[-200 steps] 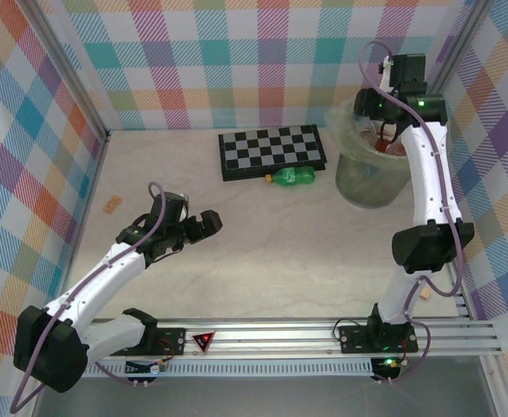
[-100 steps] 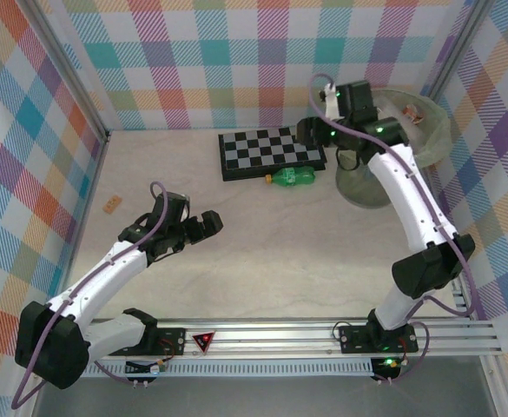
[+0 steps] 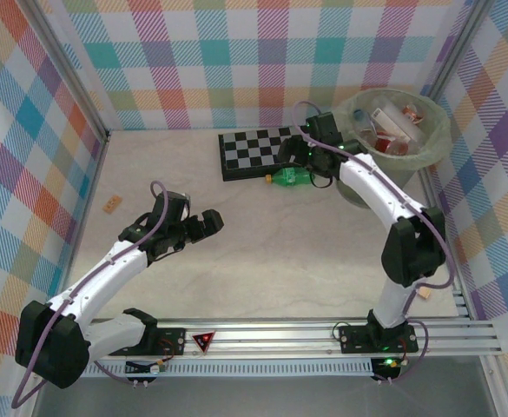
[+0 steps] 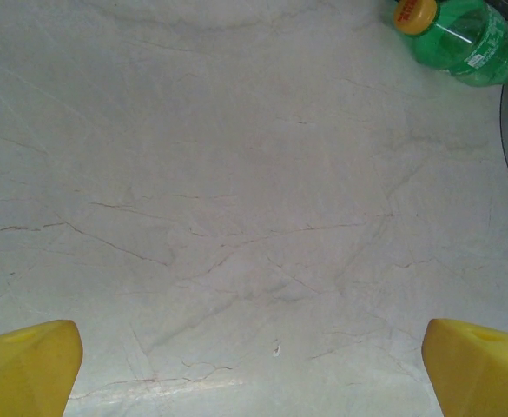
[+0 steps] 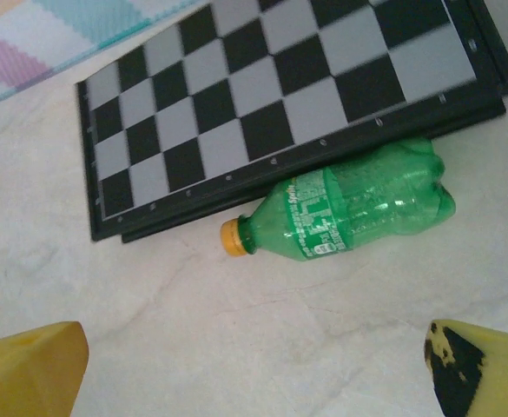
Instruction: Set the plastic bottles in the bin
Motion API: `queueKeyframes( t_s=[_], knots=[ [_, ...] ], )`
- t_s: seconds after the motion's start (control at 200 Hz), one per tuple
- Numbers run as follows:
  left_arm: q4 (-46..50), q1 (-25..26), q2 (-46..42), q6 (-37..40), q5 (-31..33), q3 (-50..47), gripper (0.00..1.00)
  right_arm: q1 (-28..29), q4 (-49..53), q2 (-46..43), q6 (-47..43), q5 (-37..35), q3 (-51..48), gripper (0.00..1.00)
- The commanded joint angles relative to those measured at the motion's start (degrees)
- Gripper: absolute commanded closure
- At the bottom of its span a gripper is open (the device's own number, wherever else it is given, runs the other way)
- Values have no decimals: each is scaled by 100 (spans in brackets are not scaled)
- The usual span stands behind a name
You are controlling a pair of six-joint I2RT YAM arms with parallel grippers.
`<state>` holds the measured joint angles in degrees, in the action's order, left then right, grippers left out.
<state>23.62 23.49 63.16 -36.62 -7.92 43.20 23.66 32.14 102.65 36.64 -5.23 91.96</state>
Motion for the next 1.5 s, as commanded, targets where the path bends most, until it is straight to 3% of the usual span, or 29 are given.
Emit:
queueKeyframes(
  t_s=[0.0, 0.245, 0.6, 0.755, 1.02, 1.295, 1.495],
  knots=[
    [-43, -59, 6, -47, -51, 3, 0, 31, 18, 348, 1423, -473, 108, 1],
    [-89, -55, 150, -46, -73, 57, 0, 121, -34, 1013, 3052, -832, 155, 1],
    [2, -55, 228, 8, -63, 169, 0, 231, -352, 1887, 4159, -1401, 438, 2],
    [81, -56, 232, 34, -62, 247, 0, 230, -693, 2262, 3956, -1518, 700, 4],
    [257, -55, 163, 88, -9, 364, 0, 200, -957, 2725, 3683, -1360, 971, 20],
    [320, -54, 11, 69, 77, 301, 0, 208, -838, 2327, 3196, -1402, 841, 43],
    [248, -55, 74, 53, 45, 259, 0, 209, -686, 1718, 2681, -1322, 615, 50]
  ],
)
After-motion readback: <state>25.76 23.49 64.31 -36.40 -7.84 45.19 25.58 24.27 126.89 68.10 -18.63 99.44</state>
